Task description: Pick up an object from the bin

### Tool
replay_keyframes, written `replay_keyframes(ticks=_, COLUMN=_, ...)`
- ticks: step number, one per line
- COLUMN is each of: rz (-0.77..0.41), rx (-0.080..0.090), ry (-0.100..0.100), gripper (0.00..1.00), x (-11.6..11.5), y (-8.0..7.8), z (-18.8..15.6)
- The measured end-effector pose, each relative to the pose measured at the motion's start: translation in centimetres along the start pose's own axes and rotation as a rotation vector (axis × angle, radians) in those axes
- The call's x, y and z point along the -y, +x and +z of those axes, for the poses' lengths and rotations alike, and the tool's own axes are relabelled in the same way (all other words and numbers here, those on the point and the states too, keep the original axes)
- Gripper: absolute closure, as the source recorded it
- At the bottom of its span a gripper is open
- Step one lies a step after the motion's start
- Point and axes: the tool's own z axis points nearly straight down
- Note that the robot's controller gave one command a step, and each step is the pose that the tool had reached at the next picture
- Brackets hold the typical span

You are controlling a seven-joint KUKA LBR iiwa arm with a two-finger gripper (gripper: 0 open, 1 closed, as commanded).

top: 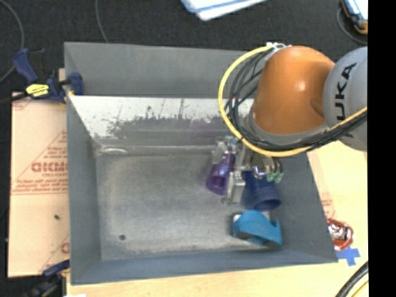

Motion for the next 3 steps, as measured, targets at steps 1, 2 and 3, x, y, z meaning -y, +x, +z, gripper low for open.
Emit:
replay_keyframes(ticks=1, rz=0.0, rx=0.009, ry=0.0, gripper=0.0, x=0.0, y=-0.1, z=-0.5)
replay_keyframes(ticks=2, rz=-0.142, rx=0.012, ry=0.002, gripper=0.0, x=7.4, y=-6.1, z=10.5)
replay_keyframes(ticks=3, rz=-0.016, rx=0.018, ry=0.0, gripper=0.0, x=5.5, y=-7.6, z=16.8)
